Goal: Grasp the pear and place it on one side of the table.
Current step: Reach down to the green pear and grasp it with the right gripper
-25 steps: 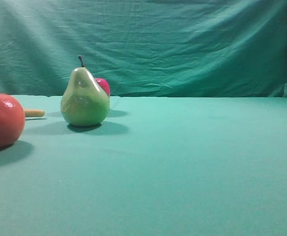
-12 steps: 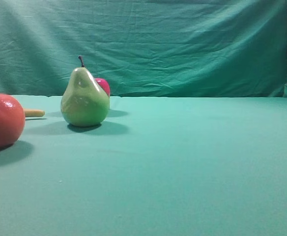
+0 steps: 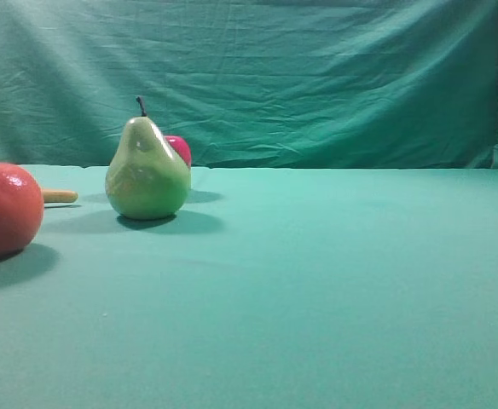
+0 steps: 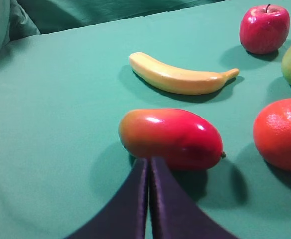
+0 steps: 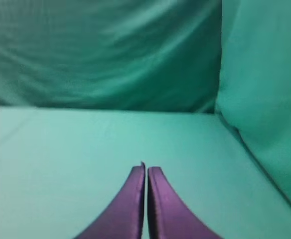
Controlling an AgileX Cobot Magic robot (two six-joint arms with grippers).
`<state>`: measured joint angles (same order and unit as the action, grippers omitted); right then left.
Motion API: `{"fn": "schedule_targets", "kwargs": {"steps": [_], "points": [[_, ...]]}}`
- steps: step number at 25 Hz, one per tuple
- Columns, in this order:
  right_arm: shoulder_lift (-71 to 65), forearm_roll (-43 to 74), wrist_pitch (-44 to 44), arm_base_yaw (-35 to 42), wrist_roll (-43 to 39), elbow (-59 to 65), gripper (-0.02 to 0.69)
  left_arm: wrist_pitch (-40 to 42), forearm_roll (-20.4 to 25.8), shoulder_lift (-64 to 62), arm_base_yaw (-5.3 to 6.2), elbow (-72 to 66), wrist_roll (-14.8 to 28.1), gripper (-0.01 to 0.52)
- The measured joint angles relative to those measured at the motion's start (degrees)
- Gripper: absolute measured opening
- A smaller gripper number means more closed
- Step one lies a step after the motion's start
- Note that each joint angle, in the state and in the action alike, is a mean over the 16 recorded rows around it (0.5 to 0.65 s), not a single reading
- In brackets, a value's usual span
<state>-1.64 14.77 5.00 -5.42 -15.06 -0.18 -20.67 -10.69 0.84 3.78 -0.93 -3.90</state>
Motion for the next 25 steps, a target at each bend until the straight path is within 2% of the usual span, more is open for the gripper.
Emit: {"fn": "schedule_targets", "kwargs": {"steps": [5, 9, 16, 25], "points": [[-7.4, -0.4, -4.6, -0.1, -4.4, -4.4, 0.0, 0.0, 0.0, 0.0, 0.0, 0.0, 0.0, 0.0], [-16.9, -0.5, -3.3, -1.2, -6.1, -9.8, 0.0, 0.0, 0.0, 0.0, 0.0, 0.0, 0.0, 0.0], [-38.1, -0.8, 8.2, -8.2, -4.1, -22.7, 0.0, 0.0, 0.0, 0.0, 0.0, 0.0, 0.0, 0.0], [-62.3, -3.3, 21.9, -23.8, 4.4, -39.7, 0.005, 0.0, 0.0, 0.0, 0.0, 0.0, 0.0, 0.0]]}}
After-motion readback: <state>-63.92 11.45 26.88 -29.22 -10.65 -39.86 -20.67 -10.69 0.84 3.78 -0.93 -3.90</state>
